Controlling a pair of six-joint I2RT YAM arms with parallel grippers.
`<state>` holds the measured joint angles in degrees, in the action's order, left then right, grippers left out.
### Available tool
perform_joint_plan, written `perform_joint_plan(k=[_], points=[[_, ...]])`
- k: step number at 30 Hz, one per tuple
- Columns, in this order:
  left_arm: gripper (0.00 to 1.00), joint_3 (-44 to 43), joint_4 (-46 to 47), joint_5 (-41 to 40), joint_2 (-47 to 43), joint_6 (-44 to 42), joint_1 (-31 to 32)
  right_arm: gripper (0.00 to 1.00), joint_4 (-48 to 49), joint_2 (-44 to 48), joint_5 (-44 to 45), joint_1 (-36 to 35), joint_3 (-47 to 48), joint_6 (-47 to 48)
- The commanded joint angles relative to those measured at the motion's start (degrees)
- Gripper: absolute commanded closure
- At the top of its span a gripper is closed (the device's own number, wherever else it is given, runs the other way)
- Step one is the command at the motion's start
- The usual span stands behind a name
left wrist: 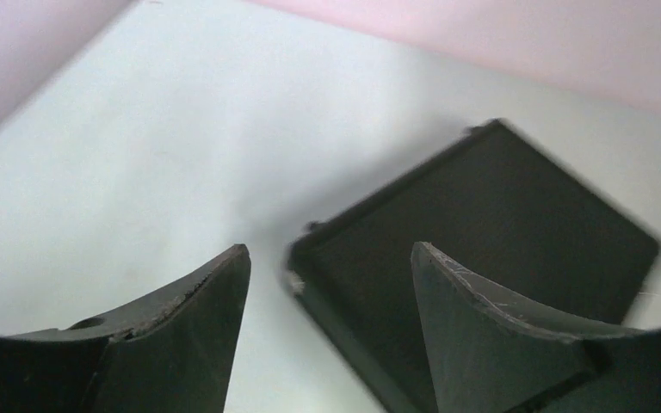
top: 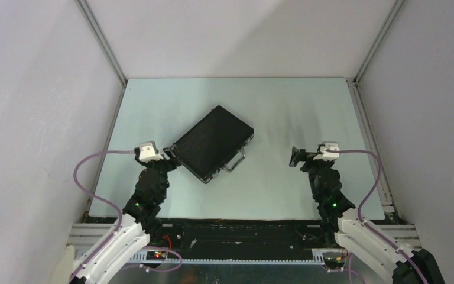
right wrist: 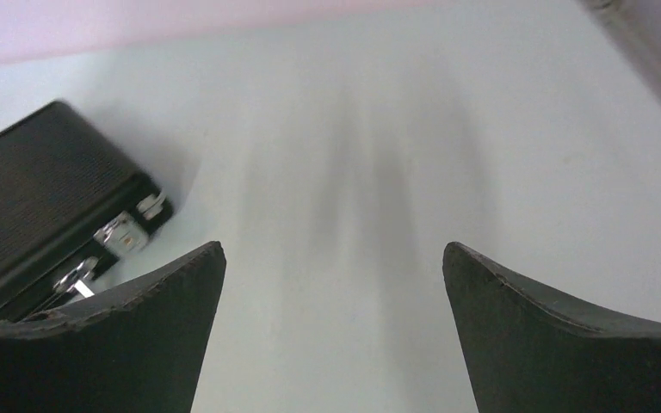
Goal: Pack up texas hold em set
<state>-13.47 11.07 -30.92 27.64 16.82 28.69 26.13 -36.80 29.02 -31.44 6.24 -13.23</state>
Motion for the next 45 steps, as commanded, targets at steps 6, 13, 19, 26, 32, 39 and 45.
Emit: perform_joint_plan(k=[6,13,19,26,32,39,45], points=[[0.25,7.5,21.1,-16.1,6.0,-16.7,-3.2,0.01,12.0,-1.8,-9.2,18.0,-2.0,10.0],[0.23,10.1,45.8,-13.4,26.9,-22.4,-12.0,0.00,27.7,-13.0,-17.0,26.6,-6.9,9.6],[0.22,10.8,58.5,6.2,37.1,-23.1,-20.4,0.00,30.5,-20.4,-25.8,32.8,-3.8,9.1],[0.17,9.4,63.2,5.0,44.7,-19.5,-23.6,0.01,59.0,-42.8,-33.8,35.6,-5.7,8.5],[0.00,5.8,57.8,3.4,45.3,-18.3,-24.1,0.00,38.5,-40.6,-33.0,32.2,3.0,12.7],[0.00,5.2,56.4,3.6,45.1,-17.8,-24.6,0.00,32.2,-41.1,-16.0,29.0,6.8,8.9],[0.00,4.7,55.3,3.8,45.1,-17.4,-24.9,0.01,32.6,-40.9,-12.7,28.8,6.6,8.3]])
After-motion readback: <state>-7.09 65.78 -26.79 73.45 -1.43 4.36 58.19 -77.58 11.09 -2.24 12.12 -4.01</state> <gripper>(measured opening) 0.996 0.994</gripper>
